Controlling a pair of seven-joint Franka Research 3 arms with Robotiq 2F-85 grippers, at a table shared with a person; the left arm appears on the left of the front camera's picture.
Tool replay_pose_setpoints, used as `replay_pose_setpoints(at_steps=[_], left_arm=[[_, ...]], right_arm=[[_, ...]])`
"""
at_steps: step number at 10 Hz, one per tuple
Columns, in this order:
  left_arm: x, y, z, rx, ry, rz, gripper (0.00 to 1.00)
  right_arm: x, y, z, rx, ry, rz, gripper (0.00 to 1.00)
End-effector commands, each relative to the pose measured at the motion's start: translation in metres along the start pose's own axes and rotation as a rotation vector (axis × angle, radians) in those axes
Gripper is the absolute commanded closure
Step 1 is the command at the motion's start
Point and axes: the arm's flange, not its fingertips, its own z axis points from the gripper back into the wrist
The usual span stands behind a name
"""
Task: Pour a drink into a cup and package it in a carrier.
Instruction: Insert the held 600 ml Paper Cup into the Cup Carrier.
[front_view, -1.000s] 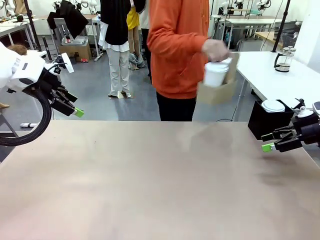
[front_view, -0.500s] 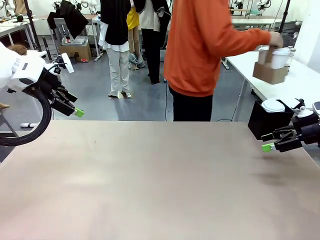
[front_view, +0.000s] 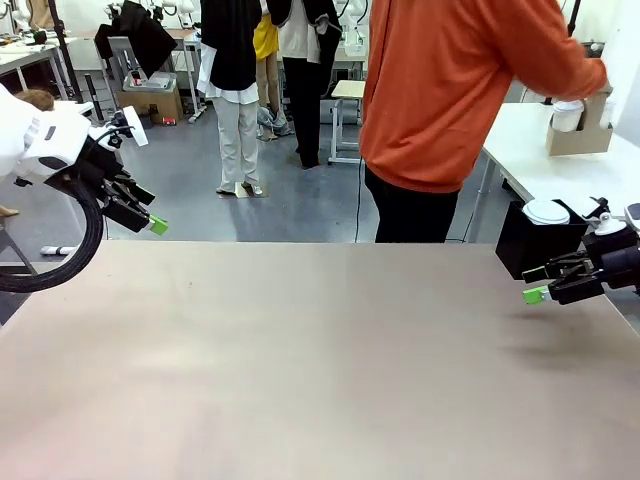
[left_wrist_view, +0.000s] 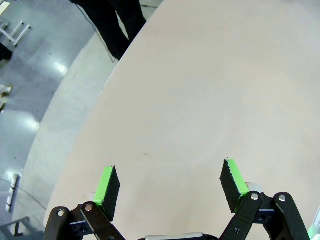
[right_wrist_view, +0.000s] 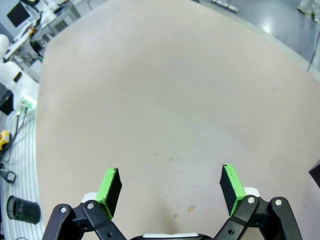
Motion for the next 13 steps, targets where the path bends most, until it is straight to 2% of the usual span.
replay_pose_setpoints(at_steps=[1,13], left_arm=[[-0.001,0.0001,0.0004,-0.01,-0.02,0.006,0.0],[-0.001,0.0001,0.0004,-0.01,-0.02,0.006,0.0]], right_arm=[[-0.0002,-0.0009,0.0019,-0.003,0.001,0.023,0.0],[-0.0002,-0.0009,0.0019,-0.003,0.001,0.023,0.0]])
